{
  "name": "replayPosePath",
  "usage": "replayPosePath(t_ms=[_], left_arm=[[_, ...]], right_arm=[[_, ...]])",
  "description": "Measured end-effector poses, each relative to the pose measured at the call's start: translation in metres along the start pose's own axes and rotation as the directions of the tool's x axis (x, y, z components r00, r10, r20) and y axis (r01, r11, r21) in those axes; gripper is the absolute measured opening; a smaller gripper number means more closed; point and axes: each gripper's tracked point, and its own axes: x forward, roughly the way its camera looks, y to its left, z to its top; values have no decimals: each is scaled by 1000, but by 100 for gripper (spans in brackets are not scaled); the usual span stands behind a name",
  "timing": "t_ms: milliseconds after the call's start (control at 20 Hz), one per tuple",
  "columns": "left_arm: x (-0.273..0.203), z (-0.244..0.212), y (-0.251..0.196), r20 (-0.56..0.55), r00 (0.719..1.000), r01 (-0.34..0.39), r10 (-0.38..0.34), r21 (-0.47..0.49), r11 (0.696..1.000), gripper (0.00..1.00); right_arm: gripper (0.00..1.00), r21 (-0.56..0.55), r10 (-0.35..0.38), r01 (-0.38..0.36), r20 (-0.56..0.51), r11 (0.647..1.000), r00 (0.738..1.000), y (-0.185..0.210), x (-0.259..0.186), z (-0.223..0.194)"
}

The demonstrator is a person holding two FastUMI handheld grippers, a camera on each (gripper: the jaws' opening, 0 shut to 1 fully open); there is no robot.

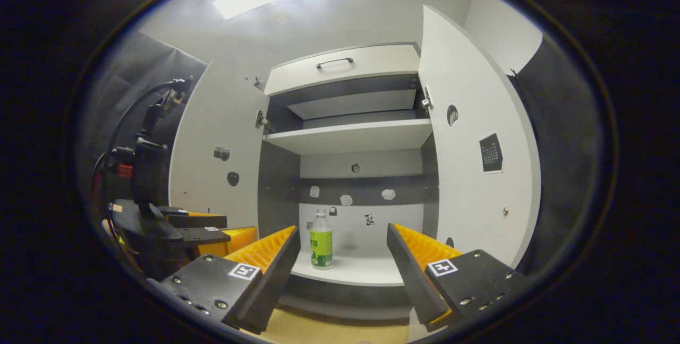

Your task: Grasp the bottle in the cabinet with the left hand and place it on the coaster, then close the right door with the right hand and the left door with the left hand.

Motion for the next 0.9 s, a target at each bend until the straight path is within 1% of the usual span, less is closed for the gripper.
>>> replayPosePath(t_ms=[200,400,500,600,750,800,850,900], left_arm=[[46,-17,-16,-15,997,74,-74,-31,997,98],[98,-36,-30,-28,993,112,-113,-40,993,98],[127,-46,-32,-37,993,111,-113,-44,993,98],[153,-52,-25,-33,996,86,-88,-41,995,98],[185,-59,-25,-19,996,82,-83,-41,996,98],[194,-63,-27,-23,996,83,-84,-43,996,98],[203,-67,-28,-28,996,82,-83,-49,995,98],[211,-72,-29,-37,996,80,-83,-58,995,98]], right_arm=[[99,-20,-48,47,-29,999,998,-2,-1,-8],[98,-38,-110,109,-42,993,993,-8,-6,-11],[98,-34,-147,145,-61,989,987,-10,-7,-15],[99,-32,-189,187,-81,982,979,-13,-12,-20],[99,-58,-247,243,-96,968,964,-16,-18,-28],[94,-68,-265,259,-102,963,959,-17,-22,-30],[99,-72,-277,271,-104,960,955,-17,-24,-31],[99,-72,-282,276,-107,959,953,-15,-27,-32]])
